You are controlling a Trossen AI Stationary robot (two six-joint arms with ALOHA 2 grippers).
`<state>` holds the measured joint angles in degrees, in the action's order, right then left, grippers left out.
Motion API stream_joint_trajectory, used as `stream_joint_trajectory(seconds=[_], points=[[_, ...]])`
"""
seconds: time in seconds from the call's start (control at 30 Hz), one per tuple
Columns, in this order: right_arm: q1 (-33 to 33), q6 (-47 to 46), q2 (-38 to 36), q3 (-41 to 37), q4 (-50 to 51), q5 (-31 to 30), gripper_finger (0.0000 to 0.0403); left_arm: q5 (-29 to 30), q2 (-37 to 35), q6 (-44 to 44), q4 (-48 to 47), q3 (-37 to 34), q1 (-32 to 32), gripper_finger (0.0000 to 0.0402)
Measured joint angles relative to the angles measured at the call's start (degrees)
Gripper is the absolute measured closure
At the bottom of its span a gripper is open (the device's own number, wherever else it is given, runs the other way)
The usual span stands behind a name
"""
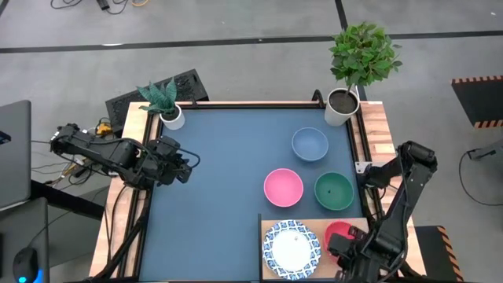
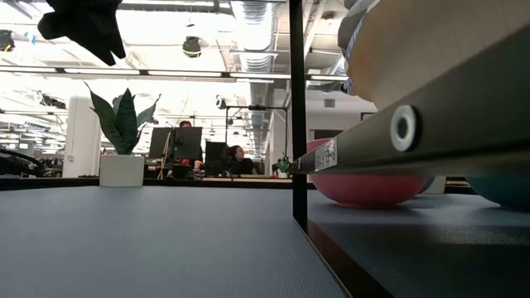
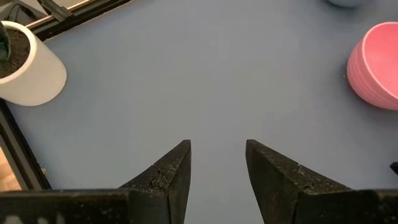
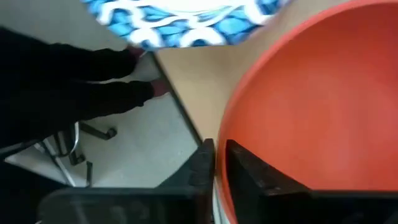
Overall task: Place and stack bowls onto a shelf
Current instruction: Put the orange bowl on the shelf, then stack the pink bowl on the orange bowl on the shelf
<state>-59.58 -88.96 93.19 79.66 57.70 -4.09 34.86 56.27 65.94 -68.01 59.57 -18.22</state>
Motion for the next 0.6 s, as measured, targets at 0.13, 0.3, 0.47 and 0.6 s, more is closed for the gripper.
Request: stream_joint_trajectory(seconds=[0.13,0.3,0.47,0.6], points=[[0.08,0.88,-0.07,0.00,-0.99,0.11,0.0293,0.01,-0.02,-0.14,0.04,0.00,0.00,0.0264],[0.21,0.52,-0.17,0.00,-0.99,0.81,0.0226,0.32,-0.02,-0.15,0.04,0.00,0.00,0.0259],[0.95,0.53,-0.32,0.00,-1.35,5.55,0.0171,0.34,-0.02,-0.16,0.04,0.00,0.00,0.0255],[0.97,0.78,-2.60,0.00,-1.37,6.96,0.0165,0.38,-0.02,-0.16,0.04,0.00,0.00,0.0255]])
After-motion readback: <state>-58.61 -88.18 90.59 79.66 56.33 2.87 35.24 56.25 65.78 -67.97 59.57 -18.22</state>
